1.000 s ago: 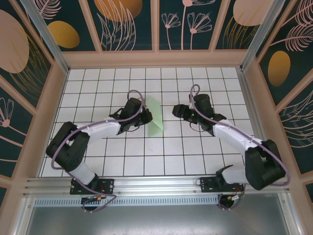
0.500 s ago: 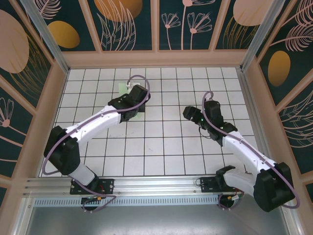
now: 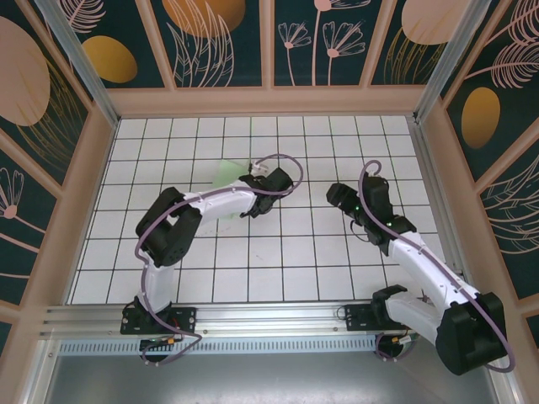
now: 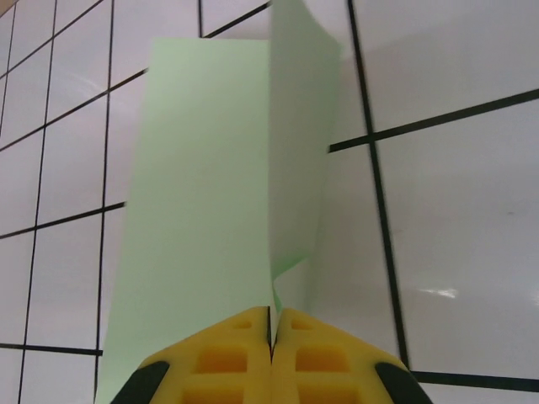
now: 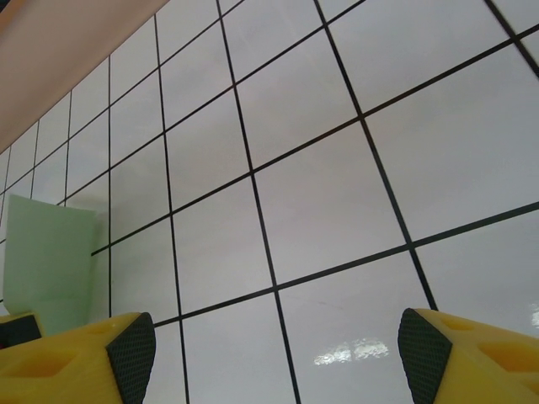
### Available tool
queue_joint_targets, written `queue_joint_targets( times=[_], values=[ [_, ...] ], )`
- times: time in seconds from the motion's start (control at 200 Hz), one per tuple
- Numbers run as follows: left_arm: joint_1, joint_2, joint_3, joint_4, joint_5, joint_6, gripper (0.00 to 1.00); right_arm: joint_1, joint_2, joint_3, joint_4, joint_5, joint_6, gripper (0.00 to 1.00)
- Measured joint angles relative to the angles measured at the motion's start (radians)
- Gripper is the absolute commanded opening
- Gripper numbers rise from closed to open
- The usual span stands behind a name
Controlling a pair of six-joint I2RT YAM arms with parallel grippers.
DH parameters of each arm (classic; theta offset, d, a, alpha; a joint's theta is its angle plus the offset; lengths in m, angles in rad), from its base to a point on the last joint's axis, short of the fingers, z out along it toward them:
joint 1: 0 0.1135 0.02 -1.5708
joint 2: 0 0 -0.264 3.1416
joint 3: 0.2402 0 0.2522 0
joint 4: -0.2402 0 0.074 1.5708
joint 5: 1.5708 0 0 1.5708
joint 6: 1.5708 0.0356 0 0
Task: Fold a paper plane with a square sheet of paper (pick it up from the middle)
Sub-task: Turn over the paper at the center of the table.
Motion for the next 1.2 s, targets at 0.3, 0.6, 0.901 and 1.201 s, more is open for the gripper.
queue_joint_targets(
  times=[0.3,0.6,0.901,1.201],
  values=[
    [-0.079,0.074,0.048,0.016,0.043,0.004,0.09,-0.063,-0.026,-0.007,-0.034,0.005,0.019,0.78],
    [-0.080,0.060,0.032,0.112,0.212,0.013,0.35,-0.095,-0.030,-0.019,-0.034,-0.038,0.026,0.79],
    [-0.076,-0.190,-0.046,0.290,0.522,0.010,0.55,-0.095,0.006,-0.020,-0.008,-0.144,0.013,0.79],
    [0.083,-0.349,-0.261,0.499,0.758,-0.065,0.44,-0.063,0.084,-0.021,0.053,-0.244,-0.004,0.80]
  ],
)
